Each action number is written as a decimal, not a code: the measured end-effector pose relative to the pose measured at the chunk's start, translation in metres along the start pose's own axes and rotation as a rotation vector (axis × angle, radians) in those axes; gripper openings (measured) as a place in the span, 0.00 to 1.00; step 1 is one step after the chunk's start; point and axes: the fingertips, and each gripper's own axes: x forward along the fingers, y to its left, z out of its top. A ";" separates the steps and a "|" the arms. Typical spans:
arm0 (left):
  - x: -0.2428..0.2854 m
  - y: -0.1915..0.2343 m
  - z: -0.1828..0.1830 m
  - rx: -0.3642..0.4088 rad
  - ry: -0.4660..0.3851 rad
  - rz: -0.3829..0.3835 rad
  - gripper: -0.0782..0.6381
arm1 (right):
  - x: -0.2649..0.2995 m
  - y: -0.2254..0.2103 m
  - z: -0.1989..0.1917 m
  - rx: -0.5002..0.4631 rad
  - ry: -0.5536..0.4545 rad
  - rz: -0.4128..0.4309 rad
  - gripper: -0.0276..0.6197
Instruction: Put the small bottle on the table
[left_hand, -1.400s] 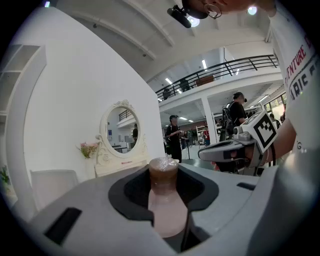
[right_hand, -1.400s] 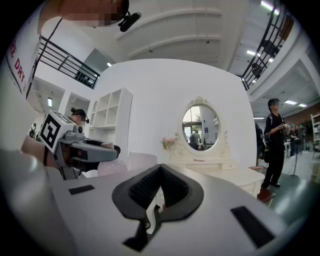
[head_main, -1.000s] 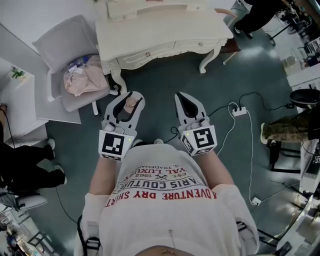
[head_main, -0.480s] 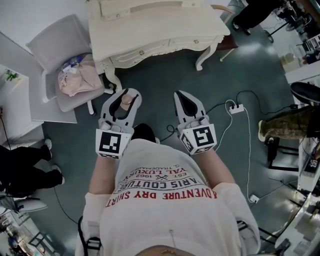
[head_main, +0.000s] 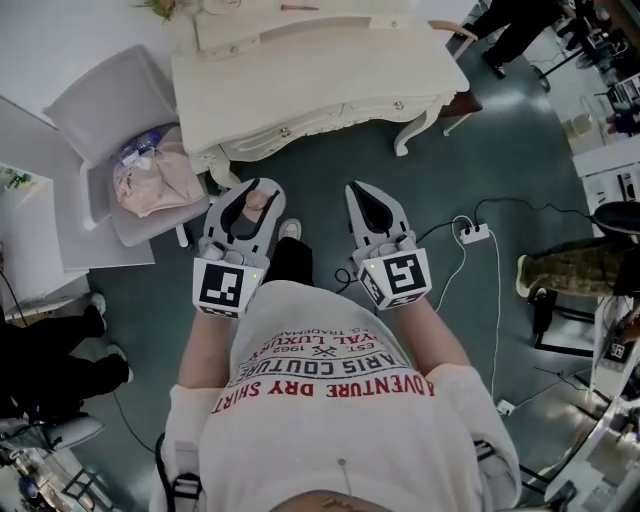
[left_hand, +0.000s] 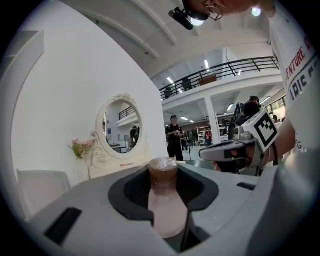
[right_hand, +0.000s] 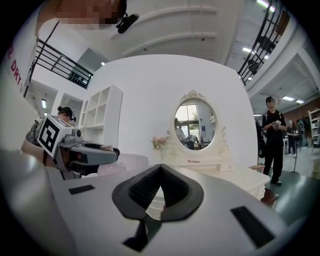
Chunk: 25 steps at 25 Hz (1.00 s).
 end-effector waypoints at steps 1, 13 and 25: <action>0.011 0.010 0.001 0.000 -0.001 -0.002 0.30 | 0.014 -0.005 0.003 -0.004 -0.002 0.006 0.04; 0.144 0.141 0.019 0.009 -0.010 -0.046 0.30 | 0.189 -0.075 0.038 -0.011 0.002 -0.016 0.04; 0.218 0.223 0.011 -0.014 0.034 -0.060 0.30 | 0.298 -0.117 0.042 0.017 0.046 -0.032 0.04</action>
